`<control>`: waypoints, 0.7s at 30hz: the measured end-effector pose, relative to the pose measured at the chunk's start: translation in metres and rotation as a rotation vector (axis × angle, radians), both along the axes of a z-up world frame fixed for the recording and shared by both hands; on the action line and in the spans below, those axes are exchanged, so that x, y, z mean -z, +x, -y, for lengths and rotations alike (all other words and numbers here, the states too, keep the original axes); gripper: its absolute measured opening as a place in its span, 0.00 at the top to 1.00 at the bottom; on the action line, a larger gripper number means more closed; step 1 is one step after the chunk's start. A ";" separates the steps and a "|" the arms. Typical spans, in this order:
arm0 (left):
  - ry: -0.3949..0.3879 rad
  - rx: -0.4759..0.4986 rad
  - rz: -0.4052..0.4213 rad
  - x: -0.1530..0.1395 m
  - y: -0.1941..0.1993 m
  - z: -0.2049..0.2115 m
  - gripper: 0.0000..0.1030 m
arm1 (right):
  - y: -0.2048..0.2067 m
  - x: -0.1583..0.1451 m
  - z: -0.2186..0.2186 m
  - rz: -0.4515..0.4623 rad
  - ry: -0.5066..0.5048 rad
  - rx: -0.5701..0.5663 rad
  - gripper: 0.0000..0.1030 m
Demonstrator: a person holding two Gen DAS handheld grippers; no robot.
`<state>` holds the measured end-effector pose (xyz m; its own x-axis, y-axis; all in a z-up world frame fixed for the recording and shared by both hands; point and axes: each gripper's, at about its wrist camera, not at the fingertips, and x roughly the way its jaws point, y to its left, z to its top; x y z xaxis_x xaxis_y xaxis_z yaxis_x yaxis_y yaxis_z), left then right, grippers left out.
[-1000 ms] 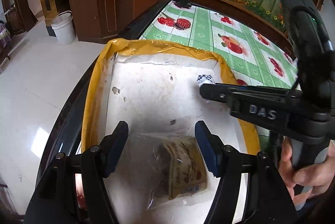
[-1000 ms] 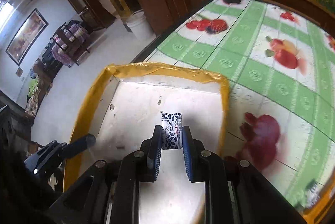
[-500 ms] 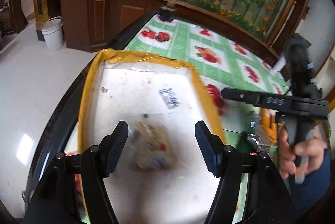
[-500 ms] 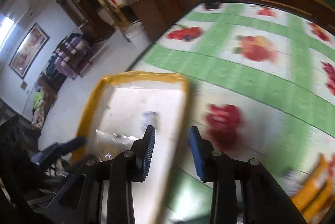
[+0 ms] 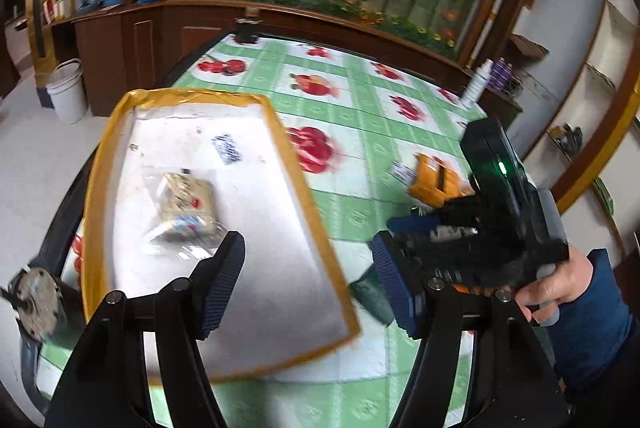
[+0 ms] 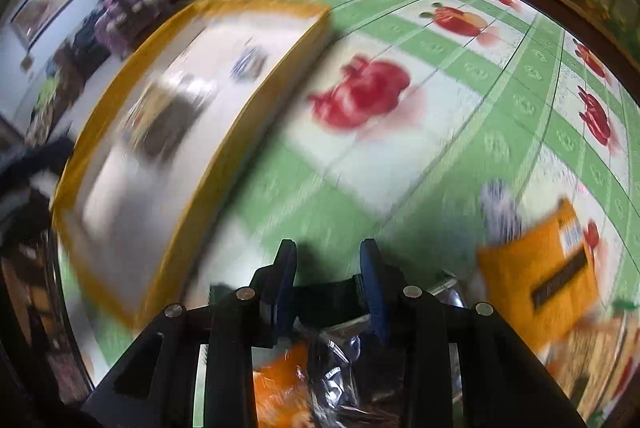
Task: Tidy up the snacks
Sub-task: 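Grasp the dark green packet with left gripper while right gripper grasps an orange packet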
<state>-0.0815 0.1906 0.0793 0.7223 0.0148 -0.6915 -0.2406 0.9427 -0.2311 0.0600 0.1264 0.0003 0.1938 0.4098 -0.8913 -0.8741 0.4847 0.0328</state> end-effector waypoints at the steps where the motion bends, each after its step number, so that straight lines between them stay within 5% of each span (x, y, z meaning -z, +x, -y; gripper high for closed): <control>1: -0.001 0.019 0.001 0.000 -0.002 0.006 0.36 | -0.011 0.000 0.011 0.010 -0.012 -0.022 0.67; 5: -0.004 0.092 0.005 0.004 -0.008 0.032 0.36 | -0.039 -0.004 0.060 -0.018 0.023 -0.055 0.67; 11: 0.007 0.217 -0.049 0.024 -0.003 0.078 0.36 | -0.049 -0.040 0.166 -0.056 0.292 0.101 0.64; 17: 0.131 0.408 -0.184 0.053 0.007 0.131 0.36 | -0.055 -0.043 0.236 -0.067 0.392 0.208 0.64; 21: 0.229 0.441 -0.239 0.066 0.015 0.149 0.36 | -0.058 -0.033 0.255 -0.097 0.399 0.233 0.64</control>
<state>-0.0668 0.0417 0.0129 0.5172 -0.0841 -0.8517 0.1679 0.9858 0.0046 0.0020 -0.1287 0.0334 0.2452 0.6797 -0.6912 -0.7270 0.6006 0.3327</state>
